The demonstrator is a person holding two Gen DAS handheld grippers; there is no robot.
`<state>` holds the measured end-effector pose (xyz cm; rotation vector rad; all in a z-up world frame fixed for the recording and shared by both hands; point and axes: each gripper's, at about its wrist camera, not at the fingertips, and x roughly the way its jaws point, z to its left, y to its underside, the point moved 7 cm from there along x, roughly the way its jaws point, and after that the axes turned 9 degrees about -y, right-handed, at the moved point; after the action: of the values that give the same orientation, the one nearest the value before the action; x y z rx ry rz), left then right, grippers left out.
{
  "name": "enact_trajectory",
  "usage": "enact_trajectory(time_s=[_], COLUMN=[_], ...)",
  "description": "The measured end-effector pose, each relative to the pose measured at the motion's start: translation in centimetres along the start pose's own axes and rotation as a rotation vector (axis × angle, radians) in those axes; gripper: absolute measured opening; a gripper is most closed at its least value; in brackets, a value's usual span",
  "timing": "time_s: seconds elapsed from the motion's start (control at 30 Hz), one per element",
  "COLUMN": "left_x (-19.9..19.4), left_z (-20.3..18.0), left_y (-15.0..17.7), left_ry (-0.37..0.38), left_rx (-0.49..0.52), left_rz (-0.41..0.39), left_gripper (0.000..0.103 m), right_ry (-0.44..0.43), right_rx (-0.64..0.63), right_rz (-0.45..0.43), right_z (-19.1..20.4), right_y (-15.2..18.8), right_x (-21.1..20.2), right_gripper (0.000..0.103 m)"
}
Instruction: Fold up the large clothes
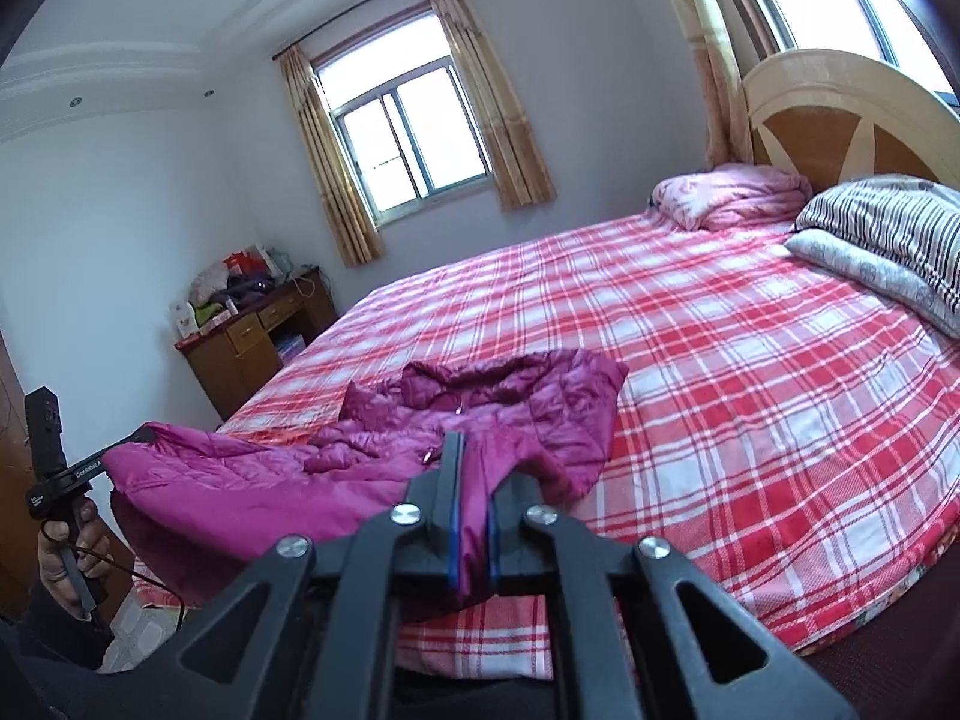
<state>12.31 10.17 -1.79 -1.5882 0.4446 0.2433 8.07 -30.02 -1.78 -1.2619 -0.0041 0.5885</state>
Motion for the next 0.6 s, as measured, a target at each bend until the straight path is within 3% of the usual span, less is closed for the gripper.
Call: enact_trajectory(time_s=[0.3,0.6], left_x=[15.7,28.6], left_z=[-1.1,-1.3], left_y=[-3.8,-2.6], left_ry=[-0.053,-0.102], left_rx=[0.019,0.023], left_rz=[0.108,0.235], left_gripper=[0.004,0.004], right_ry=[0.152,0.245], right_rx=[0.051,0.082], right_rz=[0.011,0.097], right_z=[-5.5,-10.6], right_y=[-4.2,-5.1], right_x=[9.9,19.2], right_gripper=[0.007,0.007])
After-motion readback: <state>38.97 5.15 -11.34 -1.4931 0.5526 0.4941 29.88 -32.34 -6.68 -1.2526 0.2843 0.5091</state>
